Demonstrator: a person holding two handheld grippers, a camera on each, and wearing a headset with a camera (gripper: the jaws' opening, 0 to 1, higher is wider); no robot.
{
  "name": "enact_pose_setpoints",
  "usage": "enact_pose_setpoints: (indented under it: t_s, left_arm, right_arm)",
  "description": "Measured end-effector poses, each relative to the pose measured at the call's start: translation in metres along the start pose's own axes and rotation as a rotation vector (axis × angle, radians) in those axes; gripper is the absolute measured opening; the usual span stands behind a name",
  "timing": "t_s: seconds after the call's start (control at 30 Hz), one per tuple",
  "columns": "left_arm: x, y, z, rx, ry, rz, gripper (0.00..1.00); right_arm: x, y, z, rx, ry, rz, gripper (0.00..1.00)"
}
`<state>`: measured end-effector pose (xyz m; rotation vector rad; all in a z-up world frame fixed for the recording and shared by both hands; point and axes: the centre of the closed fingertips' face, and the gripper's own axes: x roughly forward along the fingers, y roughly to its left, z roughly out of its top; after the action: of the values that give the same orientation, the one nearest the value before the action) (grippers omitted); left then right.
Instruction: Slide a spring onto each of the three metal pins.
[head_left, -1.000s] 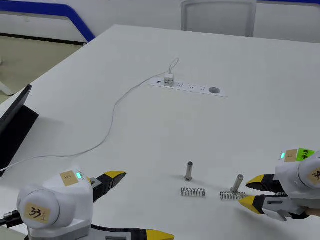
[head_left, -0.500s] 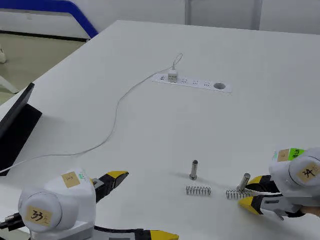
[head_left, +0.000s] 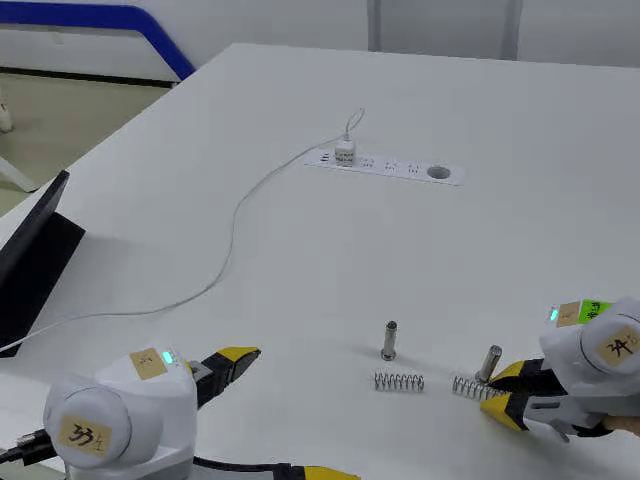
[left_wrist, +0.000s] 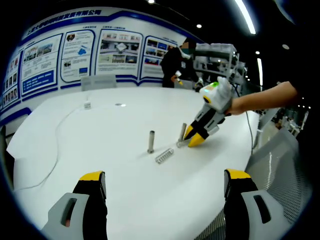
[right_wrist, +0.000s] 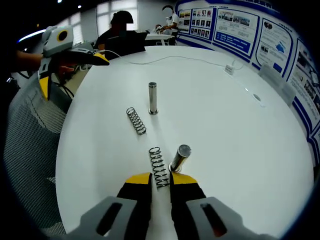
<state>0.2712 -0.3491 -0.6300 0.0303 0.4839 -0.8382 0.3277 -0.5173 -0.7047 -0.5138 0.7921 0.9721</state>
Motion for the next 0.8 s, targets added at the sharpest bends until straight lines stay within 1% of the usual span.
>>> enact_pose_setpoints:
  t_s: [0.13, 0.27, 0.33, 0.4, 0.53, 0.7, 0.8]
  left_arm:
    - [0.000, -0.001, -0.001, 0.001, 0.005, -0.003, 1.00]
    - [0.000, -0.001, -0.002, 0.004, 0.009, -0.007, 1.00]
    - [0.001, -0.003, -0.001, 0.010, 0.008, -0.017, 0.99]
    - [0.001, -0.005, -0.001, 0.014, 0.007, -0.023, 0.98]
    - [0.002, -0.005, -0.004, 0.022, 0.024, -0.023, 0.98]
    - [0.002, -0.006, -0.005, 0.036, 0.033, -0.030, 0.97]
    - [0.002, -0.006, -0.003, 0.041, 0.029, -0.032, 0.96]
  right_arm:
    - [0.000, 0.003, -0.001, -0.006, -0.004, 0.011, 0.11]
    - [-0.001, 0.003, -0.001, 0.003, -0.010, 0.010, 0.11]
    - [-0.001, 0.005, -0.001, 0.004, -0.011, 0.013, 0.11]
    - [-0.002, 0.007, -0.001, -0.010, -0.012, 0.012, 0.10]
    - [-0.003, 0.008, -0.002, -0.018, -0.002, 0.007, 0.10]
    - [-0.011, 0.010, 0.004, 0.001, -0.026, 0.015, 0.10]
    - [-0.017, 0.012, 0.007, -0.010, -0.032, 0.011, 0.10]
